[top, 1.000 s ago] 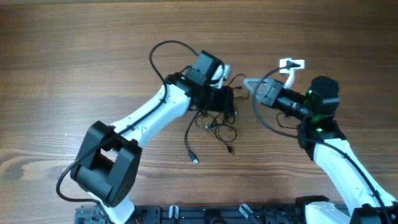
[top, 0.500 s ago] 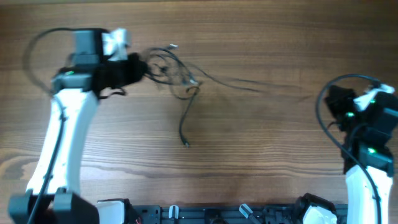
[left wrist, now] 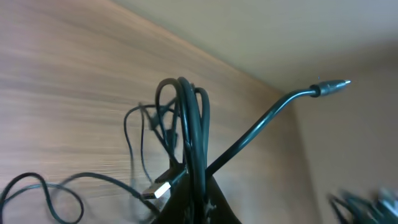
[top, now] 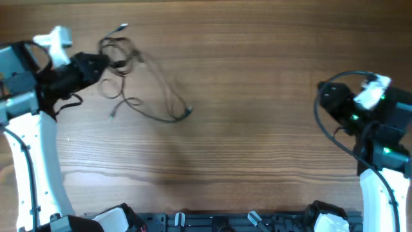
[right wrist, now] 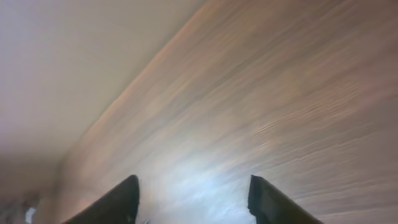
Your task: Untangle cables
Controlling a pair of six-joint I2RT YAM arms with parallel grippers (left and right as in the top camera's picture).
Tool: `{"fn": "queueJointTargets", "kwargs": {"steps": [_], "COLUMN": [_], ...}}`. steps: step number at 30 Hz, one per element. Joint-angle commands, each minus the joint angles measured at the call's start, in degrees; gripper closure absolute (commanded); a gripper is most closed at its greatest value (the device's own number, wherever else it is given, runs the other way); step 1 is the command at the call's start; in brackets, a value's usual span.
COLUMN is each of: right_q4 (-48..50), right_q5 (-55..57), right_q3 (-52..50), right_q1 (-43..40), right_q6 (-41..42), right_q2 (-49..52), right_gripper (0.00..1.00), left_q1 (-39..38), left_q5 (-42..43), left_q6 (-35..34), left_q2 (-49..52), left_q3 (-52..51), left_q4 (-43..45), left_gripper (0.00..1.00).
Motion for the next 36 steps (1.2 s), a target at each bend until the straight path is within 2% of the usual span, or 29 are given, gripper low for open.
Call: {"fn": "queueJointTargets", "kwargs": {"steps": [1,4,7,10,11,13,16,17,18,19,20,21,23,26,30,31,32,33,34,36], "right_q4": [1.4,1.6,2.3,6.5,8.9,12.9,21.5,26.3,29.8,33.6,38.3,44.2,54.5,61.4,61.3,61.2,60.8,59.7,58.8,52.6], "right_q5": [-10.6,-15.2,-15.4,-15.4,-13.5,-6.7,-8.2,-8.5,-8.5,-9.9,-12.4,-14.4,-15.5,-13.3,-6.0,-5.6,-5.6,-6.5,-7.3,-10.9], "right_q3": [1.4,1.3,1.3,1.3,1.3,1.3,1.3,1.3,1.3,1.3,1.3,1.3,1.3,1.3,1.3,1.3,1.3,1.3,1.3,1.3], "right_q1": [6.6,14.5,23.4,30.3,32.2,34.2,35.1,35.0,35.0,35.0,35.1,35.1,36.4,39.9,44.8,45.5,45.7,45.7,45.7,44.7], "right_q6": [-4.3,-6.9,-10.5,-11.3,-11.5,-12.9,-9.6,-1.6,9.6,22.7,35.5,43.6,53.0,58.6,64.0,63.3,56.7,50.9,47.5,39.8], "right_q2": [0.9,0.9,1.4,3.4,4.7,7.7,12.9,15.3,17.2,19.2,21.6,24.0,28.0,31.4,35.4,35.9,36.5,36.5,36.5,36.5], "right_gripper": [0.33,0.29,0.22,0.22,0.18,0.09,0.07,0.15,0.18,0.10,0.08,0.09,0.15,0.16,0.36,0.40,0.69,0.89,0.95,0.95], "left_q1": [-7.0,-10.9,-11.7,-11.7,-11.7,-11.7,-11.7,-11.7,-11.7,-11.7,-11.7,-11.7,-11.7,-11.7,-12.2,-12.7,-14.0,-14.4,-14.6,-14.1], "left_q5": [12.2,12.6,17.7,19.2,19.4,22.4,25.9,25.9,25.9,25.9,25.9,25.9,25.9,25.9,25.9,25.9,25.9,25.8,25.8,25.9], "left_q6": [6.2,6.0,6.0,6.0,6.0,6.0,5.6,5.3,5.3,5.3,5.3,5.4,5.4,5.4,5.4,5.4,5.4,5.4,5.4,5.4], "left_q2": [-1.2,-1.2,-1.2,-1.2,-1.2,-1.2,-1.2,-1.2,-1.2,-1.2,-1.2,-1.2,-1.2,-1.2,-1.2,-1.2,-1.2,-1.2,-1.2,-1.2], "left_q3": [0.0,0.0,0.0,0.0,0.0,0.0,0.0,0.0,0.0,0.0,0.0,0.0,0.0,0.0,0.0,0.0,0.0,0.0,0.0,0.0], "left_q4": [0.2,1.7,3.3,3.2,2.9,2.7,2.7,2.7,2.7,2.5,2.3,1.8,1.6,1.6,1.4,1.4,1.4,1.4,1.4,1.4], "left_gripper": [0.96,0.96,0.96,0.96,0.96,0.96,0.96,0.96,0.96,0.96,0.96,0.96,0.96,0.96,0.96,0.96,0.96,0.96,0.96,0.96]}}
